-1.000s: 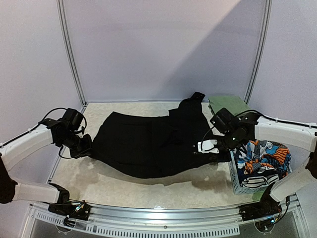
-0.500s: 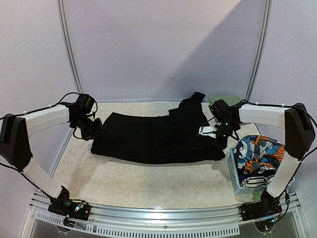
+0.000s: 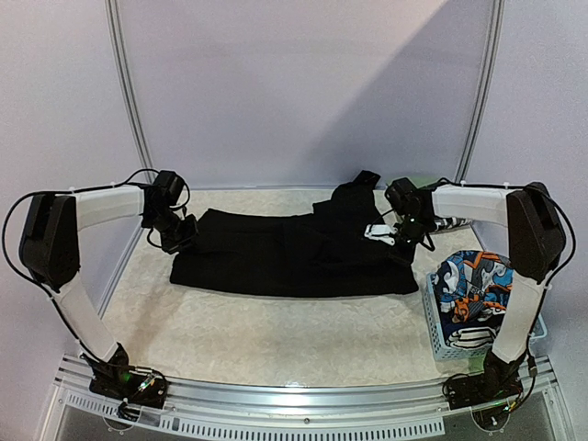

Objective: Fold and stack the mixed laundry pile
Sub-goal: Fold the flattened shirt at the center of the board, then adjust the 1/3-folded shirt at the center of the board.

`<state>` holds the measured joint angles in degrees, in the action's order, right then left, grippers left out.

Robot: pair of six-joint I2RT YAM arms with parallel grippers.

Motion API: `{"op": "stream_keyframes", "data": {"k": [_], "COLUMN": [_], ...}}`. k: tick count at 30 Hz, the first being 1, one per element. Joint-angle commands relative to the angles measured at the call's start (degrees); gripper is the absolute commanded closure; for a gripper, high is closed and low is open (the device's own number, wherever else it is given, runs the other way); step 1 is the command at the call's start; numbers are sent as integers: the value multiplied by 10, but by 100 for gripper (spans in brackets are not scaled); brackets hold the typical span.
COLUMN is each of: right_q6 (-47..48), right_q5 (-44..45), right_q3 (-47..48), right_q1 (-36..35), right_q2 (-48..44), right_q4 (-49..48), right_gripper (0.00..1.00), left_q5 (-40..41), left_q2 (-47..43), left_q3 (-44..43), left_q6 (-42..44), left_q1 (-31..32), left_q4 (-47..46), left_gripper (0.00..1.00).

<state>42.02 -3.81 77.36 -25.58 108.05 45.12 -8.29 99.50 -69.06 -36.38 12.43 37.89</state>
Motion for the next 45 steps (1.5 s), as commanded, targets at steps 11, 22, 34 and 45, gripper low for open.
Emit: {"op": "stream_keyframes", "data": {"k": [11, 22, 34, 45], "right_q6": [-20, -97, -156, -113], "right_q5": [-6, 54, -135, -115], "right_q3": [74, 139, 65, 9], "right_q1": [1, 9, 34, 23], "right_q2": [69, 103, -51, 19], "right_q4": [14, 3, 77, 35], "right_gripper": [95, 73, 60, 63], "left_q5": [-6, 33, -39, -28], "left_q2": [21, 54, -67, -9], "left_q3": [-28, -128, 1, 67], "left_q6": [14, 44, 93, 92], "left_q1": [-34, -44, -3, 8], "left_q4": [20, 61, 0, -30], "left_gripper": [100, 80, 70, 67]}}
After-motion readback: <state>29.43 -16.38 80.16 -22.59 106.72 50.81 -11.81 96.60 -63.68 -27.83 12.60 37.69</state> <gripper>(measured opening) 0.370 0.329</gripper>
